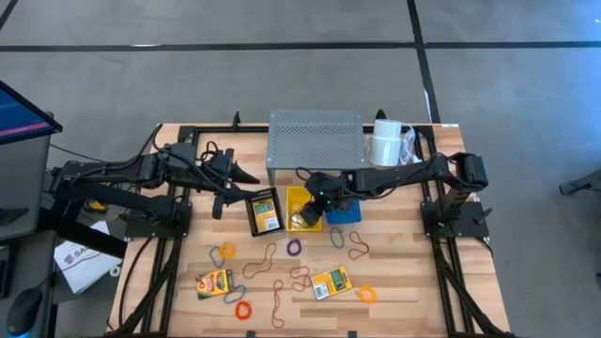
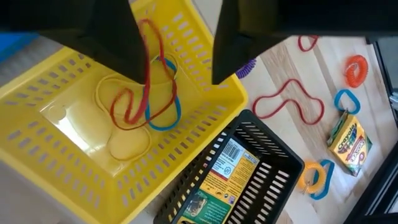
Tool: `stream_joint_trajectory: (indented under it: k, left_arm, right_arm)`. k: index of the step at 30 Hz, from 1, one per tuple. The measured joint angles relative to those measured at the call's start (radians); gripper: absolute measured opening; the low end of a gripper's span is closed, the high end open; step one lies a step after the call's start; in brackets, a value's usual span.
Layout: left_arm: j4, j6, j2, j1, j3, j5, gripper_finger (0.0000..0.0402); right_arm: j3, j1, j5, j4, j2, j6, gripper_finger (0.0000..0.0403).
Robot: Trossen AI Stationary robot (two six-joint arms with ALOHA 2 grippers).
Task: Pick & Place Office Desk Supplies
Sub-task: Put the red rubber band into the yellow basket
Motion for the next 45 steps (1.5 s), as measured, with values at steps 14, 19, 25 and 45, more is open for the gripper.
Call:
stream_joint_trajectory:
  k: [14, 19, 25, 45]
  left_arm:
    - [0.000, 0.000, 0.000, 0.000, 0.000, 0.000, 0.0172]
    - [0.000, 0.000, 0.000, 0.000, 0.000, 0.000, 0.0172]
    - [0.000, 0.000, 0.000, 0.000, 0.000, 0.000, 0.0172]
    - [0.000, -0.026, 0.000, 0.000, 0.000, 0.000, 0.0172]
  right_arm:
    - [-0.001, -0.003, 0.025, -0.074, -0.001, -0.032, 0.0131]
    - [-0.001, 0.004, 0.079, -0.115, -0.001, -0.123, 0.0107]
    - [0.046, 0.032, 0.128, -0.114, -0.001, -0.330, 0.0113]
    - [0.133, 0.133, 0.375, -0.157, -0.001, -1.055, 0.0224]
